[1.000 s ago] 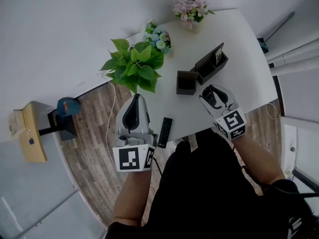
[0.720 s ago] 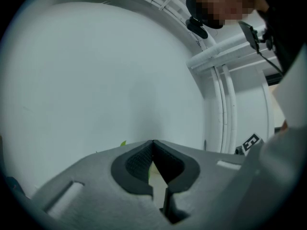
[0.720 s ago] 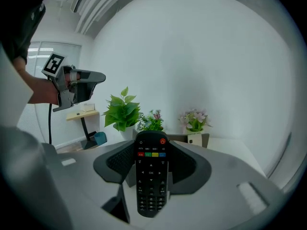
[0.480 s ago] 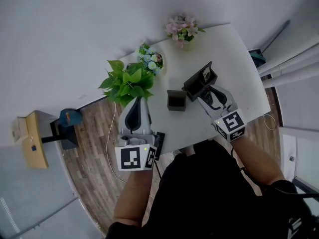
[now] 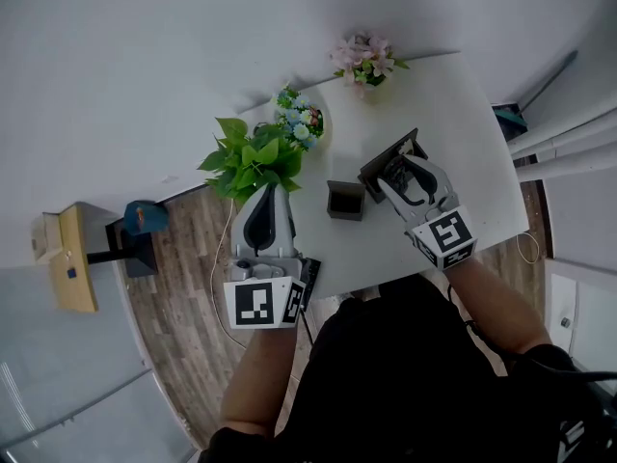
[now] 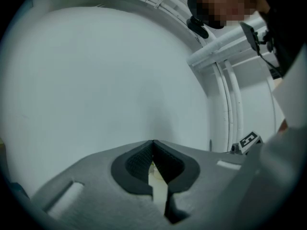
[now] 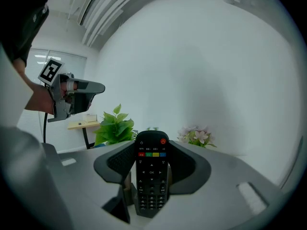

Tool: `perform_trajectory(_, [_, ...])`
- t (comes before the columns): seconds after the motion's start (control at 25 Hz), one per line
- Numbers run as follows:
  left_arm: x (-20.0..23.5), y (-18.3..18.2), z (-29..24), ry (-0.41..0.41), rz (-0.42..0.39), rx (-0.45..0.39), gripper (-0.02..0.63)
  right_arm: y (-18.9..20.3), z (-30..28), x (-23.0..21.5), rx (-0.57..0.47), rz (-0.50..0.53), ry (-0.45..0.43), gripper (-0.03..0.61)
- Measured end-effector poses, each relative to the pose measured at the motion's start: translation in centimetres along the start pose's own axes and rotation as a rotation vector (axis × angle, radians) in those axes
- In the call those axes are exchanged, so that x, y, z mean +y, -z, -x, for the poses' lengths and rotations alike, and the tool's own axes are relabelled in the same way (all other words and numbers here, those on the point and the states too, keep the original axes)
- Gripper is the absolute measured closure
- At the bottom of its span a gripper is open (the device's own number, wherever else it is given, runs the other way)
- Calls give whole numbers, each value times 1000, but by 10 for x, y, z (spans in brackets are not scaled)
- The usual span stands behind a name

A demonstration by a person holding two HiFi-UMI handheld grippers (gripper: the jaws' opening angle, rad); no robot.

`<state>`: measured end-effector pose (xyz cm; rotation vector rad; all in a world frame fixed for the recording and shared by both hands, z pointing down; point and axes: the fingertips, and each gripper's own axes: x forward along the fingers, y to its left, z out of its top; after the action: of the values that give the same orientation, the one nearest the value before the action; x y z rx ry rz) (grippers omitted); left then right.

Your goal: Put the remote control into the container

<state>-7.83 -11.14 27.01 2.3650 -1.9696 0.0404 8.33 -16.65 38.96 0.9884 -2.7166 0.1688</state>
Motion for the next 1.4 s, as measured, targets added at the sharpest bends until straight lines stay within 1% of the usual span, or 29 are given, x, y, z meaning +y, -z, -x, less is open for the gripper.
perform_trajectory(0.2, [5, 0, -1, -28, -13, 15, 614, -3, -11, 0, -20, 2, -25, 364])
perform_trajectory(0.6, [11, 4, -8, -60, -19, 32, 614, -13, -25, -3, -81, 6, -40, 364])
perform_trajectory(0.84, [12, 10, -11, -73, -16, 48, 614, 0, -33, -7, -73, -8, -34, 364])
perform_trajectory(1.04, [14, 17, -13, -81, -19, 68, 614, 8, -38, -5, -67, -1, -39, 362])
perform_trajectory(1.4, [16, 38, -14, -85, -6, 108, 614, 51, -37, -6, 9, -26, -24, 367])
